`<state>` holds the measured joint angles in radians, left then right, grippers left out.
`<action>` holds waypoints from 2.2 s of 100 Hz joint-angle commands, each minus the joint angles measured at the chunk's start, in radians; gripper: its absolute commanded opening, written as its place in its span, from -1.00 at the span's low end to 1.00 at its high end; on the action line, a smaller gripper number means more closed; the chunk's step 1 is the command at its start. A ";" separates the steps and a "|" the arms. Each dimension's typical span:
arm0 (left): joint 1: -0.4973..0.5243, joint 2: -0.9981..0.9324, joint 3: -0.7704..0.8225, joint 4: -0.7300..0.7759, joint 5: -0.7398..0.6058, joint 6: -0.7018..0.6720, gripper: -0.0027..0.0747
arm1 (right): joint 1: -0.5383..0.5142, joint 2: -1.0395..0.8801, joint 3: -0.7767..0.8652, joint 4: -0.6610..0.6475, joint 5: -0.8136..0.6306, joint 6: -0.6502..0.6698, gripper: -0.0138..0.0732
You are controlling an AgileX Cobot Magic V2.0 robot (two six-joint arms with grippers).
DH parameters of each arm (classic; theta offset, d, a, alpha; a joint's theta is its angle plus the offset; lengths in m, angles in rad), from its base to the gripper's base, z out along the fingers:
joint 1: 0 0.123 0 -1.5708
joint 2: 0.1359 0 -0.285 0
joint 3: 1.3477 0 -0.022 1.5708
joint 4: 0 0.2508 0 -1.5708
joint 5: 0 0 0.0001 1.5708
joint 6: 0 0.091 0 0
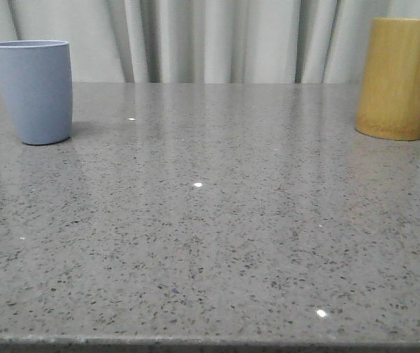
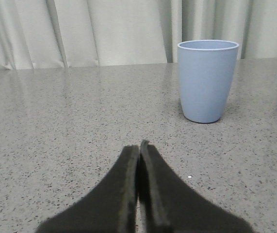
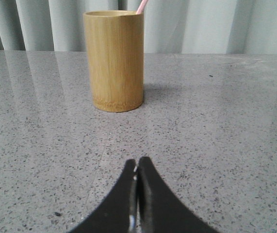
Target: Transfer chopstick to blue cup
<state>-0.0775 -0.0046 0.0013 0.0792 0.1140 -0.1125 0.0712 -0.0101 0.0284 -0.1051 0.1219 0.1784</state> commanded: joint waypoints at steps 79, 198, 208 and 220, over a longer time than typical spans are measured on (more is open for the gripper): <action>0.000 -0.034 -0.019 -0.079 -0.104 -0.008 -0.98 | -0.004 -0.016 -0.003 0.001 -0.188 -0.008 -0.84; 0.000 0.719 -1.009 -0.193 0.753 0.013 -0.98 | -0.002 0.574 -0.924 0.027 0.675 -0.003 -0.84; 0.000 0.719 -1.009 -0.193 0.764 0.051 -0.89 | -0.002 0.574 -0.924 0.027 0.675 -0.003 -0.77; 0.000 0.719 -1.009 -0.193 0.778 0.084 -0.40 | -0.002 0.574 -0.924 0.027 0.673 -0.003 -0.37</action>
<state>-0.0775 0.7102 -0.9721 -0.1034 0.9412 -0.0497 0.0712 0.5503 -0.8623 -0.0715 0.8585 0.1784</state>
